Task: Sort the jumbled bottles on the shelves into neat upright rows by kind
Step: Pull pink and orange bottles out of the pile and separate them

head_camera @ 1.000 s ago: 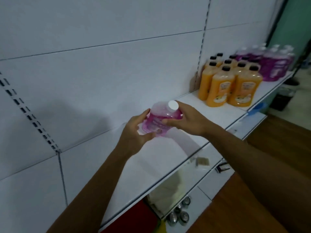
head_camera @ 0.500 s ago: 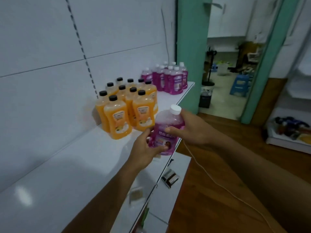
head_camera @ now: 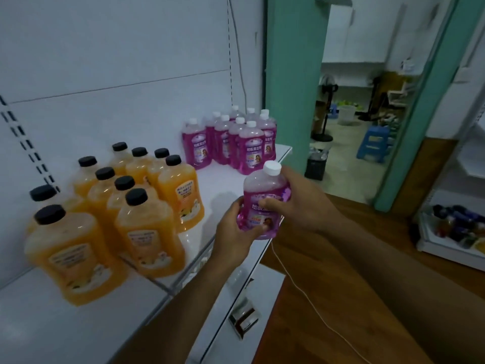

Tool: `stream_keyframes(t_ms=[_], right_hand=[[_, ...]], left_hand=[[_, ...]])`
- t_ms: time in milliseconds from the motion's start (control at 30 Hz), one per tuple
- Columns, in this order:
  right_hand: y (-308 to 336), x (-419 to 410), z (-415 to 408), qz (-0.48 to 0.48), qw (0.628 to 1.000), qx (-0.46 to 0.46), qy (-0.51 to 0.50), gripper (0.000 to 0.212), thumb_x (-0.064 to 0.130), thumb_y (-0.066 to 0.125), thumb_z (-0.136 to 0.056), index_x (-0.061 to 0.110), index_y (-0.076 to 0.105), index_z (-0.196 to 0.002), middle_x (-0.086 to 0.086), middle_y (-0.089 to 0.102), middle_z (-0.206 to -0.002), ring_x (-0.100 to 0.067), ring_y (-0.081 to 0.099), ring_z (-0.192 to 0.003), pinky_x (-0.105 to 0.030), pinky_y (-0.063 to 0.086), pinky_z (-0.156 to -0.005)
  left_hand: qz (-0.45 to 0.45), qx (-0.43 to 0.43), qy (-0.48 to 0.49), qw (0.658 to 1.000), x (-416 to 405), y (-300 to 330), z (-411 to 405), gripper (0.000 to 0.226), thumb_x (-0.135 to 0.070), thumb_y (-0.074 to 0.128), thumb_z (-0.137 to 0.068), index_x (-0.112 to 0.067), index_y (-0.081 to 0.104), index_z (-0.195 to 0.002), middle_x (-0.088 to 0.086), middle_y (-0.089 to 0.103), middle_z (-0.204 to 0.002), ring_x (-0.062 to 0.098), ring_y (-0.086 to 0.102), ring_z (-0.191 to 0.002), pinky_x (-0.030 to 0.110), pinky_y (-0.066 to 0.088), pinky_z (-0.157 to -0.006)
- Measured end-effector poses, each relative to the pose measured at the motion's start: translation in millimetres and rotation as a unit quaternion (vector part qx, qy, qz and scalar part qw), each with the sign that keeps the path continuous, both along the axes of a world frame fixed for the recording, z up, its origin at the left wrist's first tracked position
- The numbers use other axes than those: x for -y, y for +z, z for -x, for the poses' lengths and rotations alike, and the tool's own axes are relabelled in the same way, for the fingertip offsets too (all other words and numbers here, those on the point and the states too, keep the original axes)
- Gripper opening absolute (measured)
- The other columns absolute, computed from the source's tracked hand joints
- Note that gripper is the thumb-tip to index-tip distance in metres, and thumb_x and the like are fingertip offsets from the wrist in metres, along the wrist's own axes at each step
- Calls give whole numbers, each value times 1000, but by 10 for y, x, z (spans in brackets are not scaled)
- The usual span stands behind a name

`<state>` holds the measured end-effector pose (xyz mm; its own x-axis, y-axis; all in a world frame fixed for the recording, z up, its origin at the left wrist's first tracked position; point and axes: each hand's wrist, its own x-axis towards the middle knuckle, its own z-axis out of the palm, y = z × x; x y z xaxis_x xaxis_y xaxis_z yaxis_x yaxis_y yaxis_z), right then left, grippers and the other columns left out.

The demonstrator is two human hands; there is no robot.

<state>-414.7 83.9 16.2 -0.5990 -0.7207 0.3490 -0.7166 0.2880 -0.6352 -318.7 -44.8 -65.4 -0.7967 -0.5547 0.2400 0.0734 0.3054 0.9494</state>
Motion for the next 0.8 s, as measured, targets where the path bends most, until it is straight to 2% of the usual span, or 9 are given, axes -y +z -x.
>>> stream_keyframes(t_ms=[100,200,300,400,467,533,600,700,800], right_hand=[[57,382,465,5,1000,-15,25,67,42,75,-77,26,43,-134,5,61,-126,-12,61,-107,-30,52,-90],[184,837,919,5,998,-32,55,71,42,79,-74,24,47,-134,5,62,-127,-13,60,-110,-32,50,-95],[290,1280,1299,-19,996,-55,68,73,43,80,-73,25,47,-136,4,60,-129,-15,59,-112,-33,48,-96],[313,1663,1577,-28,993,-58,102,73,38,80,-74,24,47,-137,3,59,-131,-16,57,-114,-30,46,-95],[298,1880,1711,-33,990,-56,129,71,34,80,-75,22,48,-137,2,59,-131,-14,57,-112,-23,42,-90],[262,2068,1792,-33,986,-55,156,69,31,80,-76,20,48,-136,0,59,-129,-12,55,-108,-22,41,-88],[214,2225,1835,-39,981,-51,182,66,29,80,-76,18,50,-134,0,59,-127,-9,53,-103,-25,44,-89],[158,2403,1899,-61,975,-43,208,61,28,78,-78,16,50,-131,1,60,-124,-9,53,-103,-21,41,-84],[145,2530,1973,-58,972,-27,226,71,27,78,-78,15,40,-137,0,55,-128,-16,52,-112,-19,36,-87]], left_hand=[[-16,-40,27,999,322,-56,508,64,-13,78,-79,-23,48,-134,-4,62,-122,11,62,-110,31,55,-93],[-30,-73,62,995,689,-7,975,70,-11,79,-77,-22,46,-138,-1,61,-125,12,62,-112,31,54,-94],[-75,-114,105,985,970,37,1343,67,2,76,-76,-20,50,-134,2,64,-122,15,64,-110,39,54,-94],[-97,-154,158,971,1131,104,1578,66,9,72,-77,-26,51,-129,0,65,-116,6,66,-102,25,57,-84],[-112,-179,183,960,1241,123,1713,67,14,70,-77,-34,52,-120,-10,66,-107,-2,66,-93,14,53,-73],[-123,-189,211,951,1362,99,1801,69,18,68,-76,-39,54,-113,-15,67,-98,-2,67,-89,13,52,-70],[-141,-194,224,945,1473,23,1852,68,20,66,-75,-31,55,-118,-10,69,-101,6,68,-92,16,53,-72],[-104,-175,256,945,1585,-91,1851,60,8,73,-77,-18,53,-127,-6,68,-106,3,67,-94,18,53,-76],[-45,-80,294,951,1662,-126,1872,58,-16,77,-81,-31,50,-130,-17,65,-108,-3,63,-93,17,50,-80]])
